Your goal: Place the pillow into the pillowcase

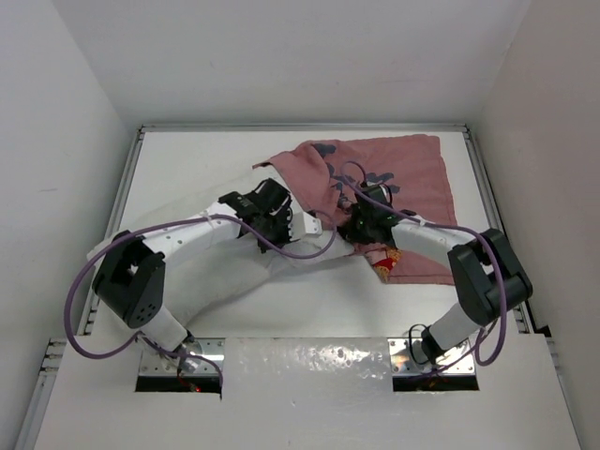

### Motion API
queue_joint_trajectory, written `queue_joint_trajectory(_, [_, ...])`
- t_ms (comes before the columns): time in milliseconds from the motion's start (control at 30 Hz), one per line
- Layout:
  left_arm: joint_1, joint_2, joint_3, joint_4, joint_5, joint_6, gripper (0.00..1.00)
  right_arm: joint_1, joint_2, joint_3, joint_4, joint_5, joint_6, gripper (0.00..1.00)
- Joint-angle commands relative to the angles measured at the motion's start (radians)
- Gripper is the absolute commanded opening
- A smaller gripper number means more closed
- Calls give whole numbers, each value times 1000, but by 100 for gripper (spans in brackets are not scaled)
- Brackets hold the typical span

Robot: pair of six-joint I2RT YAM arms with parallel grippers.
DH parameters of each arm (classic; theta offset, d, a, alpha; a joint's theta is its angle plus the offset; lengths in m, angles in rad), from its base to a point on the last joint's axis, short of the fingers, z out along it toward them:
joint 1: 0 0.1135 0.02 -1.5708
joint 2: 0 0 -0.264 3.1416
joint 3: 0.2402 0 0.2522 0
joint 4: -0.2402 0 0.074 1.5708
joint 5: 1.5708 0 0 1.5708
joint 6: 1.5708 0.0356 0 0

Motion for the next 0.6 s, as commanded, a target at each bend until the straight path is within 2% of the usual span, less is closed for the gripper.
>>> queue_joint_trajectory(0, [74,12,25,45,-9,-52,0,-5,8,18,40,13,-32,0])
queue_joint_trajectory(167, [238,43,95,77,44,-169,0,0,-119,-59,-60,72,-239,0])
queue_joint_trajectory(200, [274,47,129,83,42,-181,0,1,-186,-96,-94,72,-303,0])
queue_joint_trajectory(300, [294,56,173,128,39,-212,0,44,-303,-131,-173,41,-447,0])
queue_joint_trajectory(400, [292,95,202,160,63,-213,0,113,-360,-110,-246,-12,-519,0])
queue_joint_trajectory(567, [291,202,261,96,31,-157,0,195,-346,-15,-310,-70,-529,0])
